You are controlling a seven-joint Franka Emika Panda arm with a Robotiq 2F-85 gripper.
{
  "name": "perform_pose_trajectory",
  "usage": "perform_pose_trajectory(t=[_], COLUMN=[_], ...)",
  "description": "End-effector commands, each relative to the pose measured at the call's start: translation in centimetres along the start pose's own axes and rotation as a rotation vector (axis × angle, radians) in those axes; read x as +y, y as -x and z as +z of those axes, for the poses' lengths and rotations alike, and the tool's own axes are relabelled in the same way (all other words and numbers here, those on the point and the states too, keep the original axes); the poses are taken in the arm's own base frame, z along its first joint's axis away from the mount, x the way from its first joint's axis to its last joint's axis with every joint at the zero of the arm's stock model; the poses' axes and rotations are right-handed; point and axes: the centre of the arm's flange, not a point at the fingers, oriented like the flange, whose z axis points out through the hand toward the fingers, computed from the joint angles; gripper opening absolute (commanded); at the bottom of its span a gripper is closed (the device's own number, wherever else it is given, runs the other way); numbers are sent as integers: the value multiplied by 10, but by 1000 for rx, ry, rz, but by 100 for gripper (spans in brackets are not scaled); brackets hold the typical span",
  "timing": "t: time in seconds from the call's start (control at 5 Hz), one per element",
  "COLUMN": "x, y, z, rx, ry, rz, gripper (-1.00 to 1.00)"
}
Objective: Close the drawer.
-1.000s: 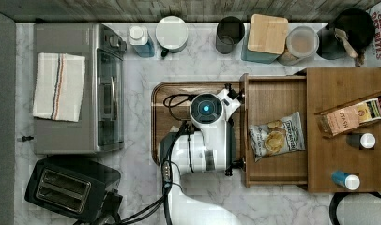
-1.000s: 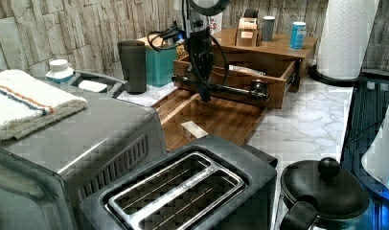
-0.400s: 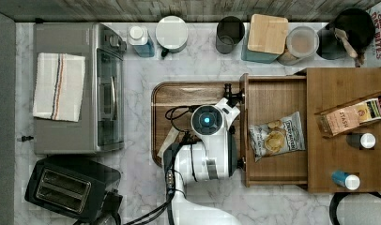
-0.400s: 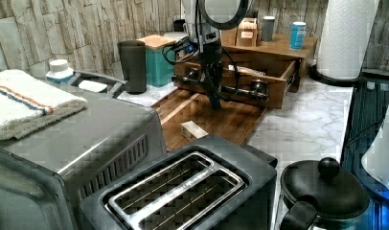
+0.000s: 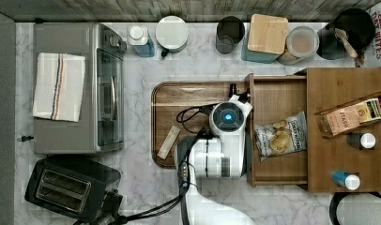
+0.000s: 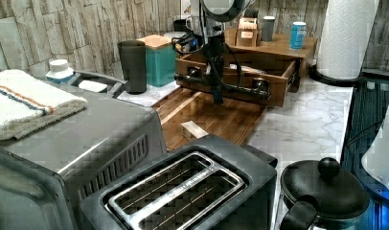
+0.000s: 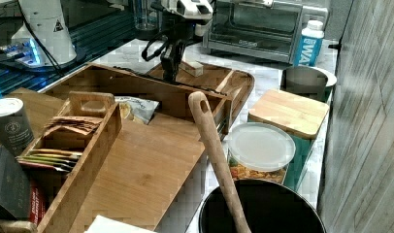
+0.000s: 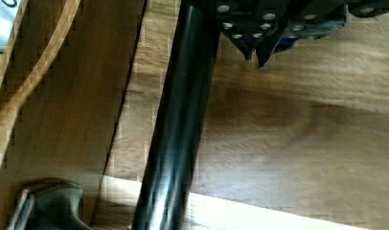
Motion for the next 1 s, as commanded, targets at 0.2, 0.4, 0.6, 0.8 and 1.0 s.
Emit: perform_pose_trajectory(t=[0.2, 0.4, 0.6, 0.8, 1.0], x=[177, 214, 256, 302, 349], y=[-22, -11, -4, 16, 32], z=[-113, -116, -132, -128, -122], rx=[245, 291, 232, 213, 226], ry=[37, 56, 88, 110, 114], rz=[114, 153, 187, 199, 195], gripper=[-100, -100, -100, -100, -100])
